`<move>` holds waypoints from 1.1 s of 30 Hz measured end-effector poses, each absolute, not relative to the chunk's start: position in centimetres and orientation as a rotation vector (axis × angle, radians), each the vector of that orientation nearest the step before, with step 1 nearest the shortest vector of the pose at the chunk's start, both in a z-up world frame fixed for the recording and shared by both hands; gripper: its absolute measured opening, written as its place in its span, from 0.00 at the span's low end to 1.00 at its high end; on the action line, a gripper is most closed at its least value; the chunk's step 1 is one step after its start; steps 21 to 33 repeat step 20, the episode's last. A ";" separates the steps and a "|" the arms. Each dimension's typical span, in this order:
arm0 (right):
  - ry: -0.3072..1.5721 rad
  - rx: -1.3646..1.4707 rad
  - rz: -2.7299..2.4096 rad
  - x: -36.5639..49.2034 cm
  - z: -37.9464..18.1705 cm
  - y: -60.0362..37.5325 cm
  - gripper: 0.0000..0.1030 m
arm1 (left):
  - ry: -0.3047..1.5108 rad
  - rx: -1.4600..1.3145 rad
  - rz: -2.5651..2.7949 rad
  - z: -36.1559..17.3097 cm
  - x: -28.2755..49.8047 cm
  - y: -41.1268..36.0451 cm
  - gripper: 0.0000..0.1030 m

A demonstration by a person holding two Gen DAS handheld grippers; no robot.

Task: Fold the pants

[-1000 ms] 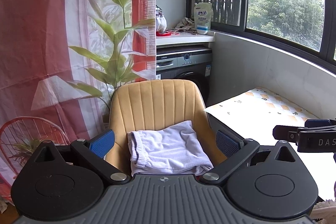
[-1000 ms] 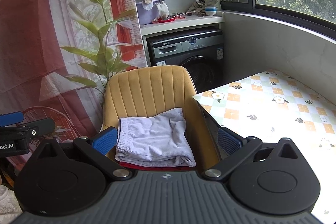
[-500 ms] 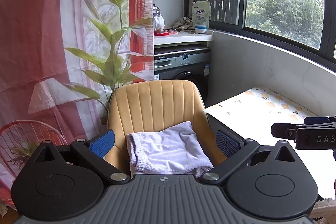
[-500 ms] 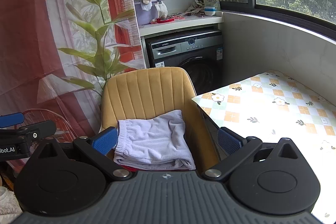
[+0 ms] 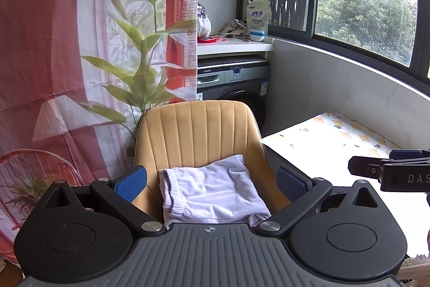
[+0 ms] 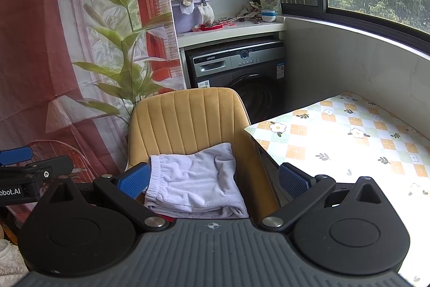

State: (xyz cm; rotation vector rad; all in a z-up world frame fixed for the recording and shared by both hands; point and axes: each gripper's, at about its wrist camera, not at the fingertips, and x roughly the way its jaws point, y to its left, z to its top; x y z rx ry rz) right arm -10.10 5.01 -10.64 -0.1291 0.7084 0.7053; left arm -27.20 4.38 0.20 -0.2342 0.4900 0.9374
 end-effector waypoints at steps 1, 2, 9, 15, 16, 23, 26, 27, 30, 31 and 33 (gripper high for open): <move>0.708 -0.129 0.705 -9.9 -10.6 5.1 1.00 | 0.489 -0.235 0.937 0.2 -27.2 4.5 1.00; 0.707 -0.129 0.704 -9.8 -10.6 5.1 1.00 | 0.488 -0.237 0.936 0.2 -27.3 4.6 1.00; 0.707 -0.130 0.704 -9.7 -10.5 5.0 1.00 | 0.484 -0.238 0.934 0.2 -27.3 4.8 1.00; 0.705 -0.131 0.703 -9.6 -10.5 5.0 1.00 | 0.483 -0.241 0.933 0.2 -27.4 4.9 1.00; 0.704 -0.131 0.702 -9.5 -10.5 5.0 1.00 | 0.483 -0.241 0.933 0.2 -27.4 4.9 1.00; 0.703 -0.129 0.698 -9.8 -10.7 4.7 1.00 | 0.481 -0.240 0.933 0.2 -27.4 4.8 1.00; 0.703 -0.129 0.698 -9.8 -10.7 4.7 1.00 | 0.481 -0.240 0.933 0.2 -27.4 4.8 1.00; 0.703 -0.129 0.698 -9.8 -10.7 4.7 1.00 | 0.481 -0.240 0.933 0.2 -27.4 4.8 1.00; 0.703 -0.129 0.698 -9.8 -10.7 4.7 1.00 | 0.481 -0.240 0.933 0.2 -27.4 4.8 1.00; 0.703 -0.129 0.698 -9.8 -10.7 4.7 1.00 | 0.481 -0.240 0.933 0.2 -27.4 4.8 1.00; 0.703 -0.129 0.698 -9.8 -10.7 4.7 1.00 | 0.481 -0.240 0.933 0.2 -27.4 4.8 1.00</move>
